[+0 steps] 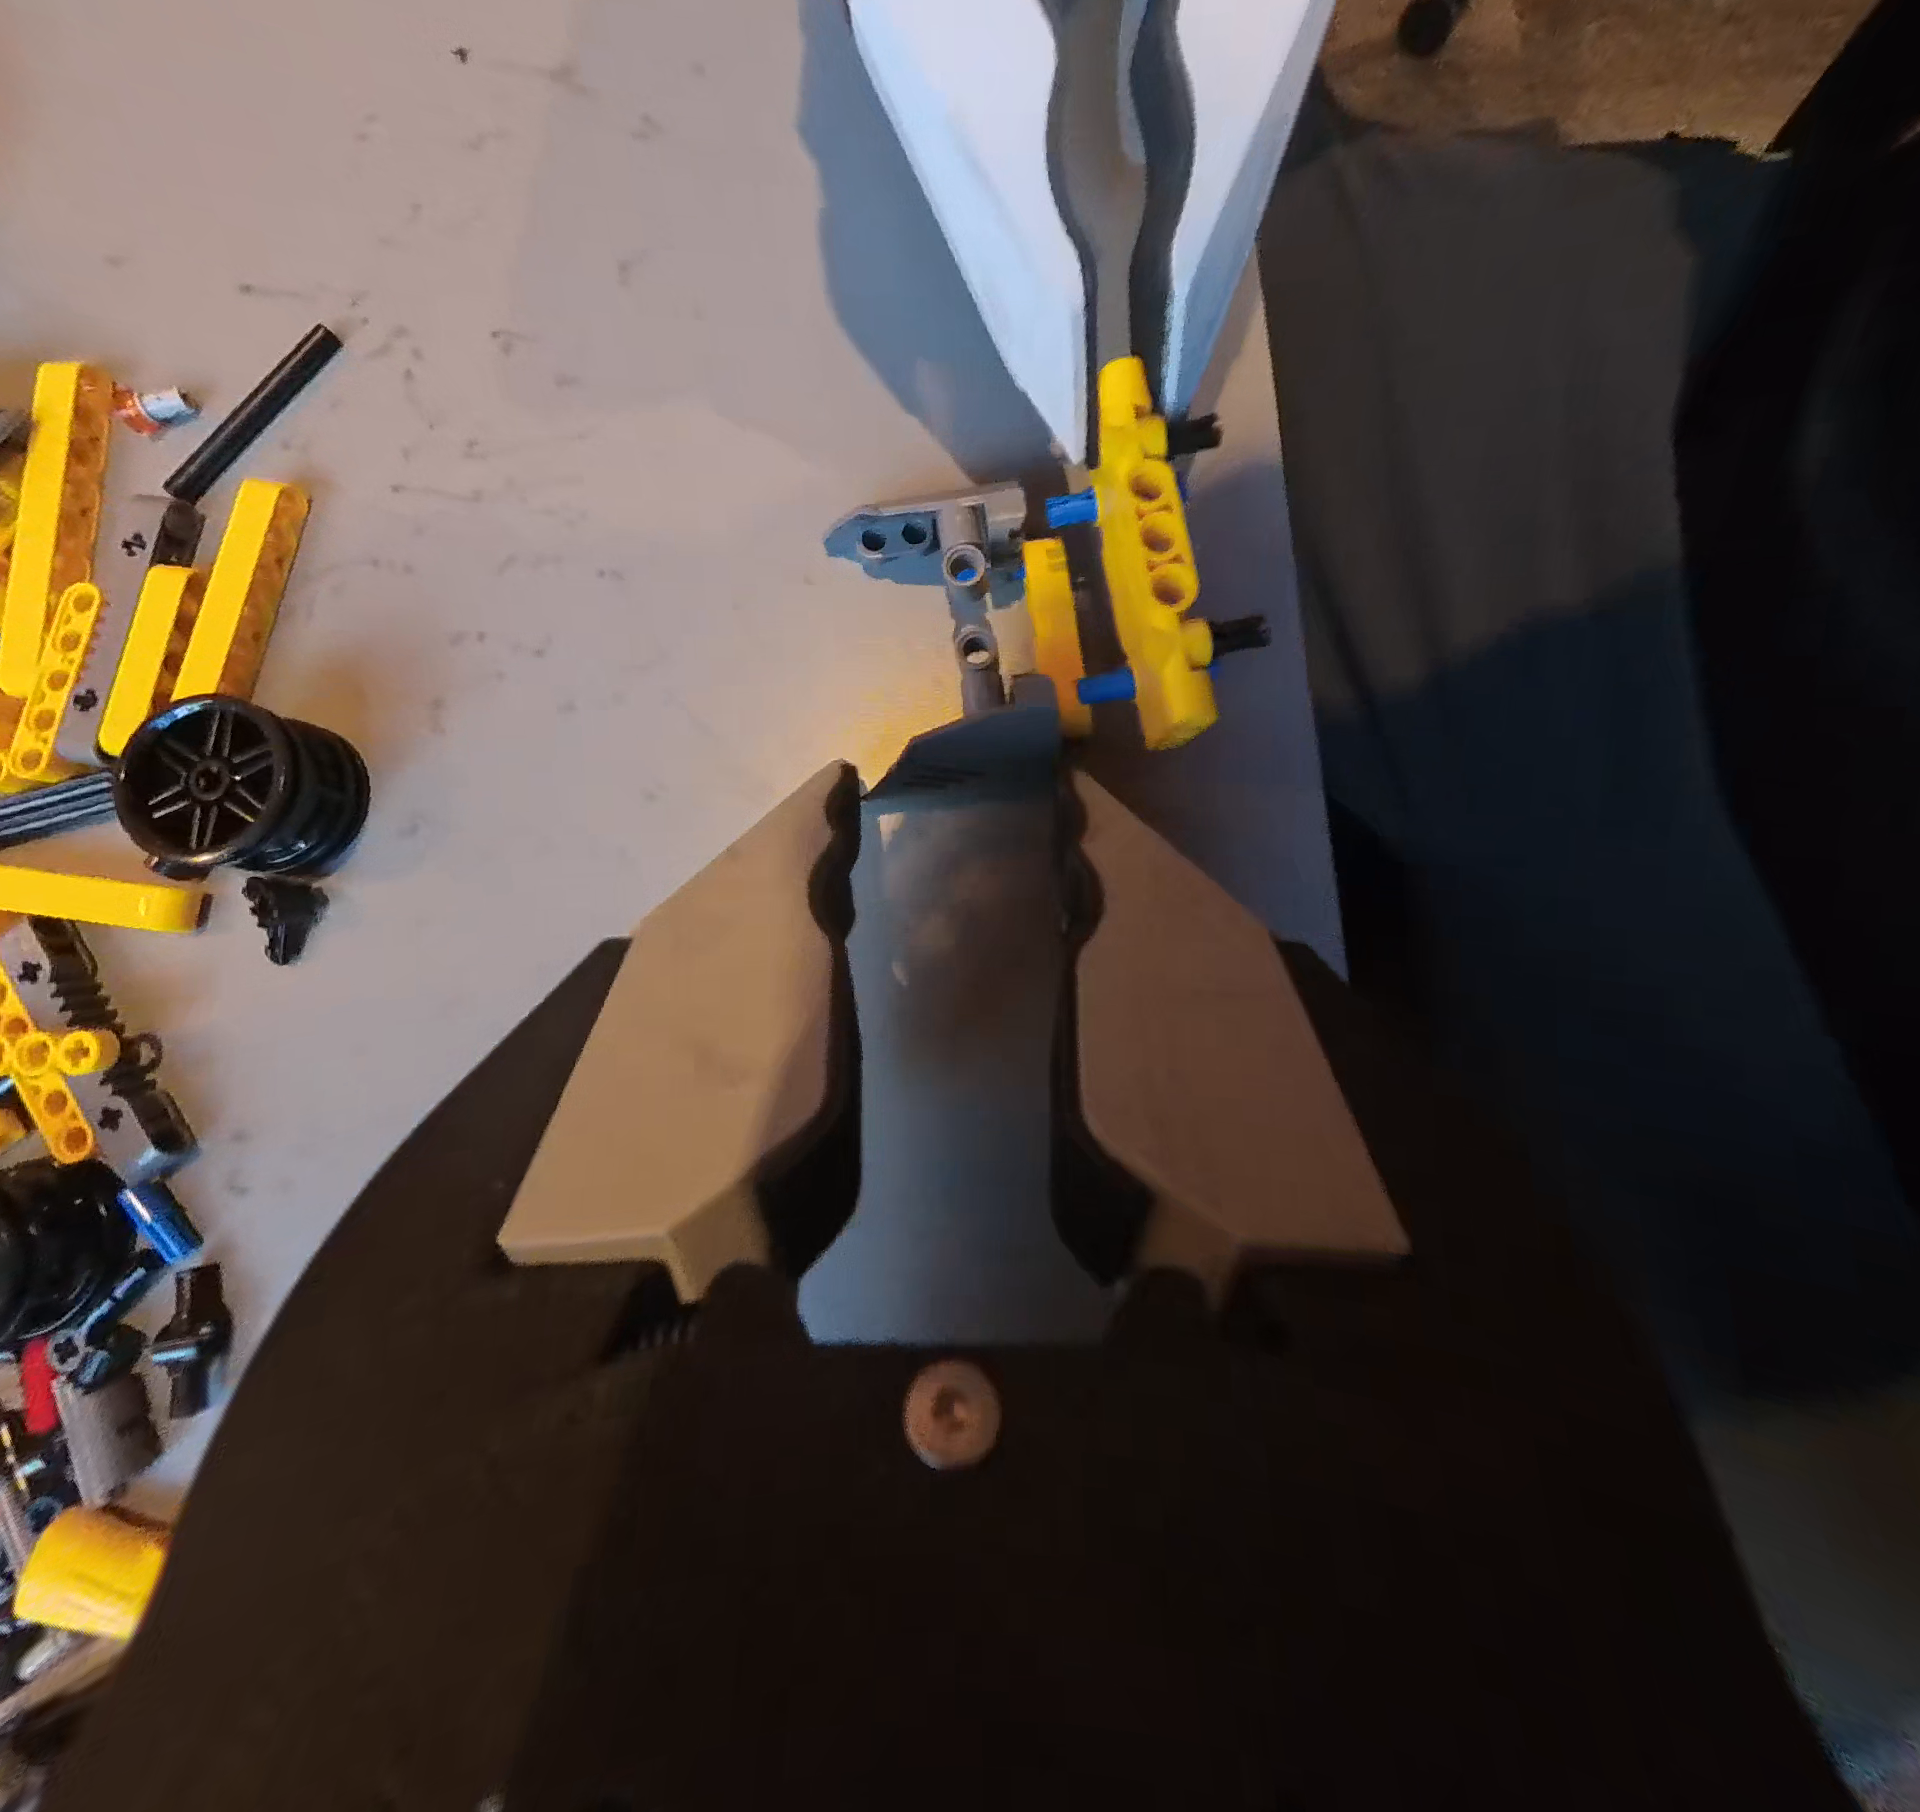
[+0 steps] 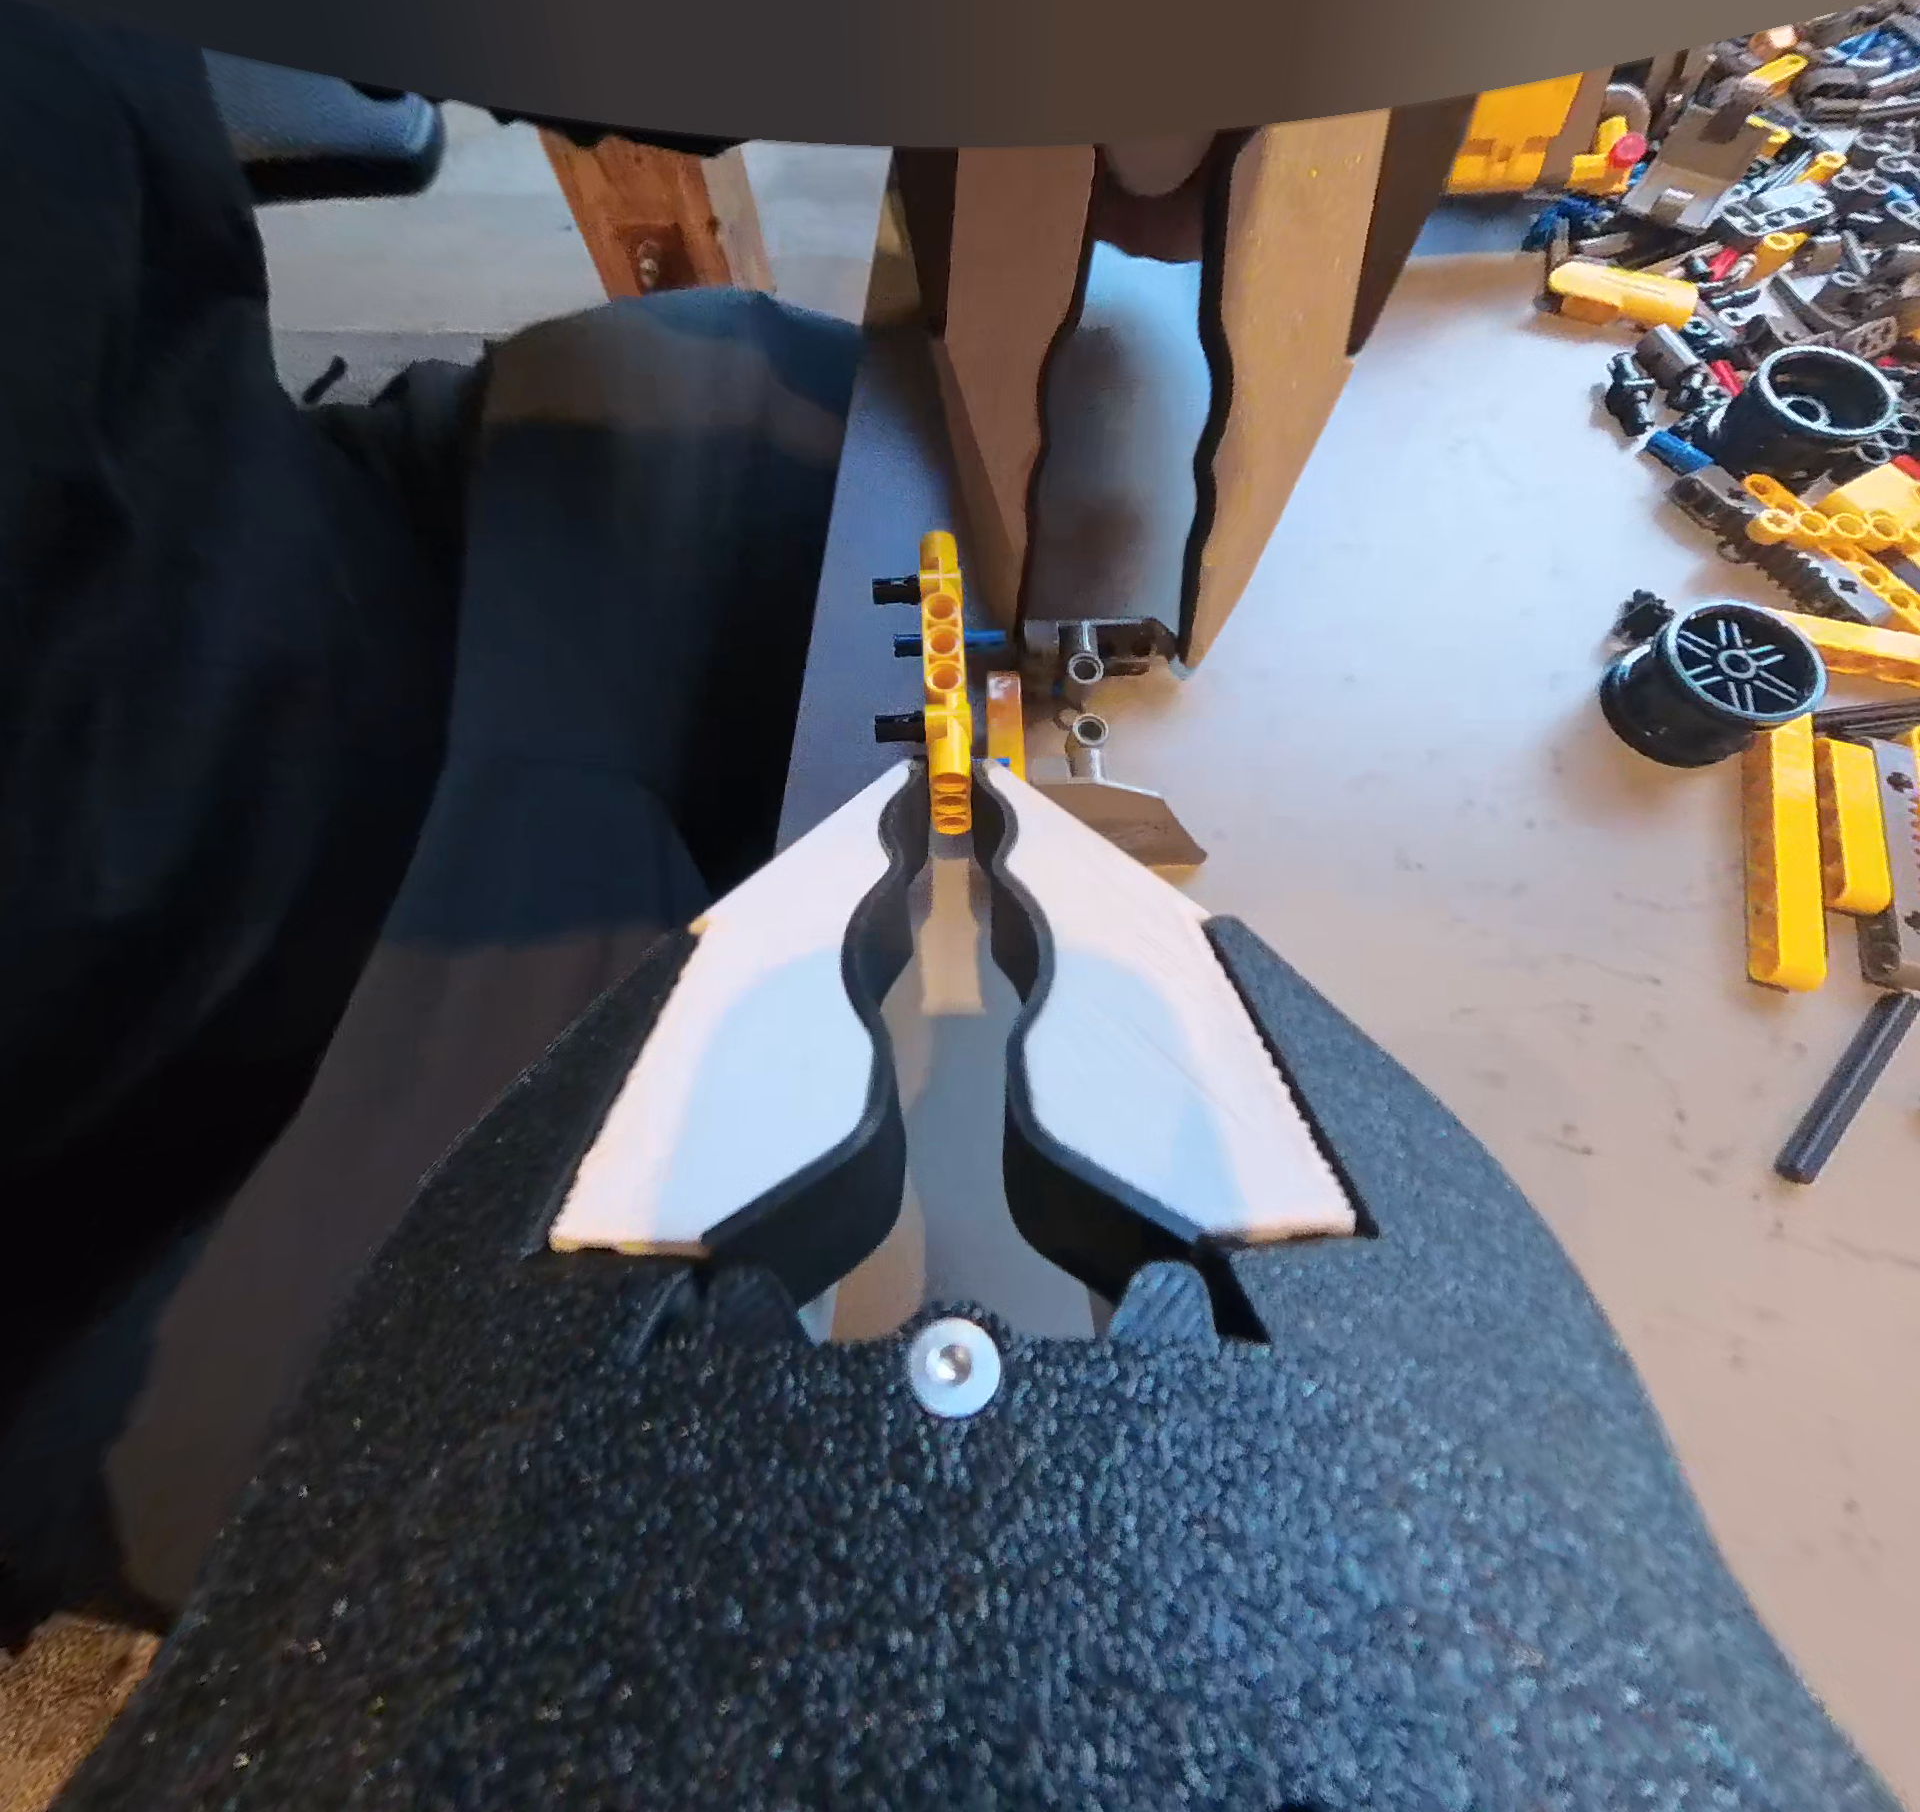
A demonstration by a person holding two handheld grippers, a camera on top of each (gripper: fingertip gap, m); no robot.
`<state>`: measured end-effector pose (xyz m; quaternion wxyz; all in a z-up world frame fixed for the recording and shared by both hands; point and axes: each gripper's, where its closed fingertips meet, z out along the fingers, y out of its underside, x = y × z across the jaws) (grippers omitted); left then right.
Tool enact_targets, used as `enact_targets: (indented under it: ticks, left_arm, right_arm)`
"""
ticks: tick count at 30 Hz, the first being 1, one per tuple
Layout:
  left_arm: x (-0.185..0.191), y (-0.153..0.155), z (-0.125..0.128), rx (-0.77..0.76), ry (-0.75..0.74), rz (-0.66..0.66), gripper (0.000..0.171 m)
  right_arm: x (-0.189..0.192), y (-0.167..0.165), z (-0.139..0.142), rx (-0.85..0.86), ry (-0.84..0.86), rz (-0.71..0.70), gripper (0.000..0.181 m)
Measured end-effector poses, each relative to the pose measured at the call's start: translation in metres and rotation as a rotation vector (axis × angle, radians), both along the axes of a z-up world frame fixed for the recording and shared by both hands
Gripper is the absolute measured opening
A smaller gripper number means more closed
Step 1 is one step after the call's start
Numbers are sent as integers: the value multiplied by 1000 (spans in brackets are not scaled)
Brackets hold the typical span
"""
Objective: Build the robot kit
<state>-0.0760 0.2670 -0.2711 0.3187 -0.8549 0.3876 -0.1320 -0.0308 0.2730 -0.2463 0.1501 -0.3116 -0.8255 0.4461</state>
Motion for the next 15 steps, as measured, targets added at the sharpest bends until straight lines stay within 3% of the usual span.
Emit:
enact_targets:
  ticks: [4, 9, 13, 15]
  left_arm:
    - [-1, -2, 4, 37, -3, 20, 47]
    - [16, -14, 25, 102, -213, 15, 54]
    - [20, -11, 19, 85, -162, 60, 72]
    - [22, -12, 19, 93, -140, 61, 71]
  right_arm:
    - [1, 1, -2, 24, 10, -31, 8]
    - [7, -3, -1, 36, 29, -27, 7]
    - [4, -1, -2, 43, 29, -33, 7]
    - [2, 0, -3, 50, 28, -37, 7]
